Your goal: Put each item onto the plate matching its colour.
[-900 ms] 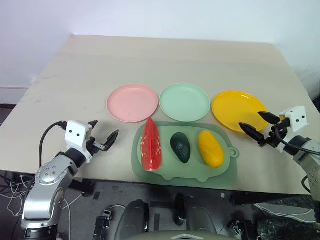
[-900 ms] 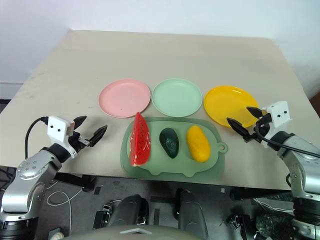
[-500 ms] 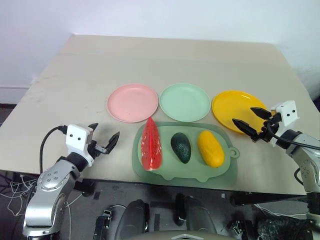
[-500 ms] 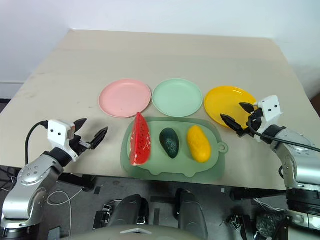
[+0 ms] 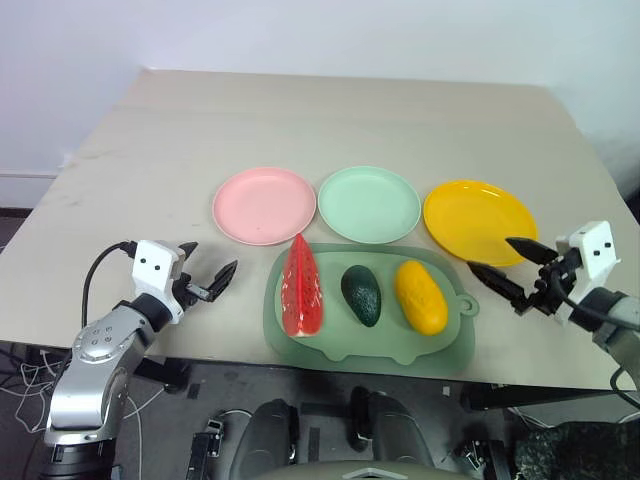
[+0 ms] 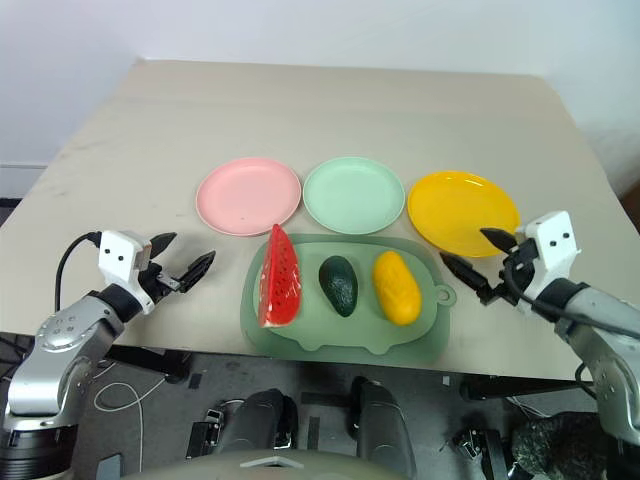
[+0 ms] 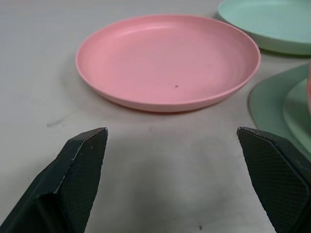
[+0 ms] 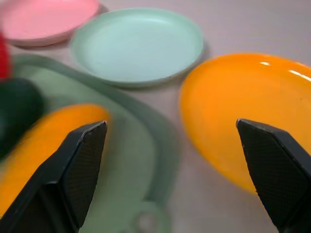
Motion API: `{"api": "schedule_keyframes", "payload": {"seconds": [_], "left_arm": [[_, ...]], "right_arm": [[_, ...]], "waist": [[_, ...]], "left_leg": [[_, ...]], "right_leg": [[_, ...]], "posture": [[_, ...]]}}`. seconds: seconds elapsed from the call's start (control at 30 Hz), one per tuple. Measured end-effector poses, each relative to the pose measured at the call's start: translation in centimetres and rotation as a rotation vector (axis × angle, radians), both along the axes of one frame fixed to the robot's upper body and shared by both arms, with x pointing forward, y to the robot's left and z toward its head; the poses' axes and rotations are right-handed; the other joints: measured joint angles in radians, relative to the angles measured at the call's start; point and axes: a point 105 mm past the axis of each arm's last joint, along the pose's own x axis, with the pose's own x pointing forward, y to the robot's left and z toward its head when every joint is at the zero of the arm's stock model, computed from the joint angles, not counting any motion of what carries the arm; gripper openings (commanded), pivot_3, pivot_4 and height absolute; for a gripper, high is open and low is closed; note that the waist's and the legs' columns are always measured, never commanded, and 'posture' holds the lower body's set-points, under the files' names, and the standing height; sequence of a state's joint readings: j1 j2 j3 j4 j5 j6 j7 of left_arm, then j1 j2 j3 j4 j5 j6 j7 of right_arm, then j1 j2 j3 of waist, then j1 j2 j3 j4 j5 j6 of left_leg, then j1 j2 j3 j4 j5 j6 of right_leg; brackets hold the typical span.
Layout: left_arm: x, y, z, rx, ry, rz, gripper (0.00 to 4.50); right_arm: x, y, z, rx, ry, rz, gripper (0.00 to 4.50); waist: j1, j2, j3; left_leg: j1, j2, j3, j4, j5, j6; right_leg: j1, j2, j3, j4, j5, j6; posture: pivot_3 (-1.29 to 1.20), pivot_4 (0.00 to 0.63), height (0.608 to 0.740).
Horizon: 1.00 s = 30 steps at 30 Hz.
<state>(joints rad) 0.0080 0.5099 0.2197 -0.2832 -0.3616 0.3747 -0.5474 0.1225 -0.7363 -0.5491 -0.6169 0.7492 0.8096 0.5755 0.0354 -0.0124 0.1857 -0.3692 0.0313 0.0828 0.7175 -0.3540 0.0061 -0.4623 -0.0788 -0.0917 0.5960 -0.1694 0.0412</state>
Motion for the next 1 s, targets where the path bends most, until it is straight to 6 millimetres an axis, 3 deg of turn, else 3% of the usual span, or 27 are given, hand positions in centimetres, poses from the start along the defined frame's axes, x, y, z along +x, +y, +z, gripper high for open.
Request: {"api": "schedule_keyframes", "payload": {"seconds": [0.13,0.23,0.47,0.93,1.0], "left_arm": [[1.4,-0.4,-0.2,0.011,-0.001,-0.036,4.48],[1.9,-1.1,-0.1,0.001,-0.004,-0.070,4.48],[2.1,-2.1,0.0,0.004,-0.014,-0.110,4.48],[1.9,-1.8,0.7,0.009,-0.038,-0.091,4.48],[1.9,-1.8,0.9,0.010,-0.041,-0.088,4.50]], "right_arm": [[-2.1,3.2,0.7,0.032,0.044,0.025,4.50],[-2.5,4.8,0.7,0.050,0.072,0.010,4.50],[-1.5,5.9,-1.8,0.013,0.187,-0.097,4.50],[-0.1,7.4,-5.8,-0.073,0.347,-0.090,4.50],[0.3,7.2,-6.1,-0.096,0.353,-0.104,4.10]], "waist": [[0.004,0.000,0.000],[0.001,-0.001,0.000],[0.001,-0.002,0.000],[0.001,-0.002,0.000],[0.002,-0.002,0.000]], "left_leg": [[-0.001,0.000,-0.001,0.000,0.000,0.000],[-0.001,-0.001,0.000,0.000,0.000,0.000],[-0.001,-0.001,0.000,0.000,0.000,0.001],[-0.002,-0.001,0.000,0.000,0.000,0.001],[-0.002,-0.001,0.000,0.000,0.000,0.001]], "right_leg": [[0.000,0.000,-0.001,0.000,-0.001,-0.002],[0.000,-0.001,0.000,-0.001,-0.001,-0.002],[-0.001,0.000,0.001,-0.001,-0.001,-0.002],[-0.001,0.000,0.001,-0.001,-0.001,-0.002],[-0.001,0.000,0.001,-0.001,-0.001,-0.002]], "posture": [[0.00,0.150,0.740],[0.00,0.150,0.740],[0.00,0.150,0.740],[0.00,0.150,0.740],[0.00,0.150,0.740]]}}
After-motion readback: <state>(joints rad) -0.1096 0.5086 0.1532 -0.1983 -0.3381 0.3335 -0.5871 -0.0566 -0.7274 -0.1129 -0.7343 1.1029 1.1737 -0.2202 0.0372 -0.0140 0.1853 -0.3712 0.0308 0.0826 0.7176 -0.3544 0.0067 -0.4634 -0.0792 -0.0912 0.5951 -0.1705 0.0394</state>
